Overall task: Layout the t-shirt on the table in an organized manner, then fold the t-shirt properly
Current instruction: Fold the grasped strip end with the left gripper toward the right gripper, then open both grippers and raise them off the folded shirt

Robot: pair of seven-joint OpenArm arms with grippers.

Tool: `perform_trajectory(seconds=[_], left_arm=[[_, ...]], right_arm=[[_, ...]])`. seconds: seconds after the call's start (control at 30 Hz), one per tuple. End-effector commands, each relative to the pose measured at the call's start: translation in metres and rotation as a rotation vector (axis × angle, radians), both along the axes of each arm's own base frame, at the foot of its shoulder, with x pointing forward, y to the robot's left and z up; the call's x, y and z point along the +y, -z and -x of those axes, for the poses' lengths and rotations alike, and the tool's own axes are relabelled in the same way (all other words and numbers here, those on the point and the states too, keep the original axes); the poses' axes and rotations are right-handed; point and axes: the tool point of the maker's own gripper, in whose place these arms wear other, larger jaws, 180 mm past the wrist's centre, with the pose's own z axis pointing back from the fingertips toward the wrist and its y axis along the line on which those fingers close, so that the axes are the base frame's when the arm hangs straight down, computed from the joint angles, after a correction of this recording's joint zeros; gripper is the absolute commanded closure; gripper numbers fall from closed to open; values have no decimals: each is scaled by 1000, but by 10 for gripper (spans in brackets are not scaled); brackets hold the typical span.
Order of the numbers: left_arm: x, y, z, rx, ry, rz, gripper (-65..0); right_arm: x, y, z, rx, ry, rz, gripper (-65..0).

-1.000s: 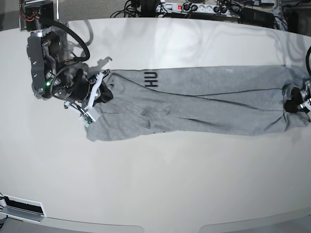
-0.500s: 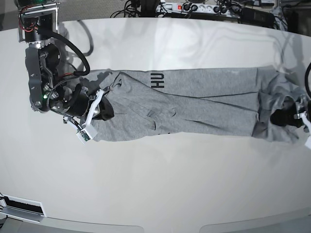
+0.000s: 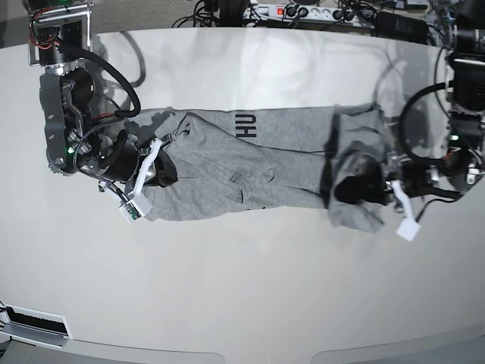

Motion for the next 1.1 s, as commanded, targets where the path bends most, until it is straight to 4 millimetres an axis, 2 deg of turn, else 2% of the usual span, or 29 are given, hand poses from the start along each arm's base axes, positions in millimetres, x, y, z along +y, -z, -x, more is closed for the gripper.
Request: perform_trajectory(seconds=[0.0, 0.13, 0.3, 0.4, 0.43, 0.47, 0.5, 0.57, 0.7, 0.77, 0.8, 0.83, 0.87, 1.0, 1.07], left_arm=[[0, -17, -13, -56, -13, 26, 0], [-19, -17, -15, -60, -7, 66, 0], [-29, -11, -17, -65, -9, 58, 0], [-33, -16, -13, -55, 8, 91, -227], [-33, -15, -10, -46, 25, 88, -295], [-33, -13, -7, -35, 43, 78, -333], [-33, -12, -6, -31, 51, 75, -338], [-33, -14, -6, -33, 57, 72, -338], [-30, -17, -11, -47, 45, 71, -321], [-28, -19, -14, -54, 30, 74, -257], [-27, -19, -14, -56, 26, 73, -201], [-27, -19, -15, -58, 24, 73, -114], [-25, -20, -15, -58, 23, 69, -13], [-5, -9, -16, -60, 12, -33, 0], [13, -5, -19, -72, -19, -95, 0]], right_arm=[[-1, -17, -14, -57, 4, -17, 0], [-1, -15, -12, -46, 1, -11, 0], [-2, -15, -12, -47, 1, -10, 0], [-2, -16, -13, -50, 1, -11, -17], [-2, -17, -14, -53, 1, -11, -70], [-2, -18, -16, -55, 7, -10, -132], [-4, -20, -20, -59, 19, -7, -195], [-6, -23, -26, -64, 26, 2, -280], [-9, -33, -39, -48, 11, 47, -294], [-12, -43, -49, -57, 33, 47, -294], [-15, -47, -54, -62, 54, 45, -294], [-19, -51, -58, -70, 75, 45, -294], [-25, -53, -62, -74, 102, 50, -294], [-71, -54, -69, -24, 307, 46, -294], [-97, -47, -61, 20, 408, 36, -294]])
